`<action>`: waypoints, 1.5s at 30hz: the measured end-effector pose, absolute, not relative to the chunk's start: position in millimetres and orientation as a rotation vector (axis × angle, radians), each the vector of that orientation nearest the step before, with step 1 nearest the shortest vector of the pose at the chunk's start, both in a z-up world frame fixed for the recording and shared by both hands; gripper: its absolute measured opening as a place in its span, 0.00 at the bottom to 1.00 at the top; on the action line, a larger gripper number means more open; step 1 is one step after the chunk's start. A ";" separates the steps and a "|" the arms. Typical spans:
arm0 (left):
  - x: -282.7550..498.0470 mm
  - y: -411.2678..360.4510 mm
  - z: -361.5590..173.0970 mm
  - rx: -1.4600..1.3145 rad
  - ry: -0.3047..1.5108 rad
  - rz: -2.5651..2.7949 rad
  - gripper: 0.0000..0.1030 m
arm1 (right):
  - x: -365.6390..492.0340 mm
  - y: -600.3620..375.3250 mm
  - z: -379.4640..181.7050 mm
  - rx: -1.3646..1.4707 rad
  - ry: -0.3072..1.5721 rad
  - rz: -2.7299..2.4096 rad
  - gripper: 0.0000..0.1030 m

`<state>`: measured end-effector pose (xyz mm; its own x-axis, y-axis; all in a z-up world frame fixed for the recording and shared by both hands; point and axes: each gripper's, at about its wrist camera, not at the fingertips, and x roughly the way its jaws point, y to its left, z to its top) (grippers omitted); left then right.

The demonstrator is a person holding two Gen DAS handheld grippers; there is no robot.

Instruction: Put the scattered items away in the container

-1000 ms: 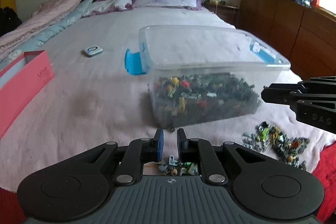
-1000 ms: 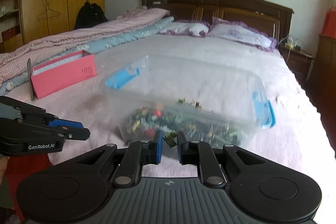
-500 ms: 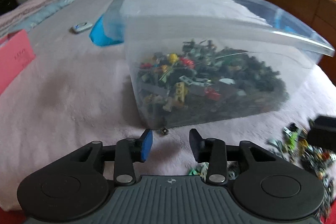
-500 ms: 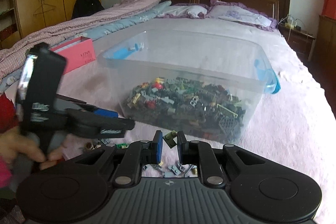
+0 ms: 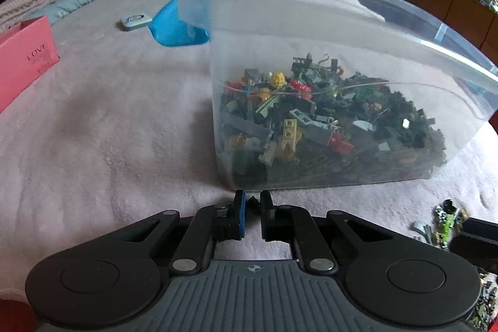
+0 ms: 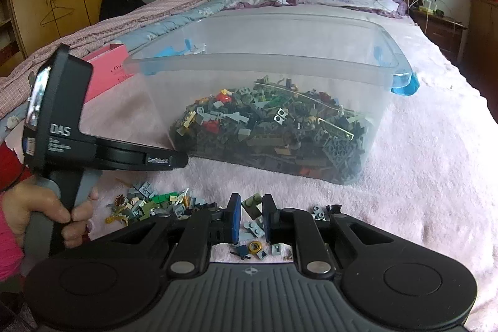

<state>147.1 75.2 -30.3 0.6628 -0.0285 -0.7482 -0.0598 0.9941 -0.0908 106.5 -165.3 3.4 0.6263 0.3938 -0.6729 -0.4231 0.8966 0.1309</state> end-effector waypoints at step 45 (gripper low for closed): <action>186.5 36.7 98.9 0.000 0.569 -0.093 0.51 | 181.5 -167.8 115.1 -0.043 0.483 0.438 0.26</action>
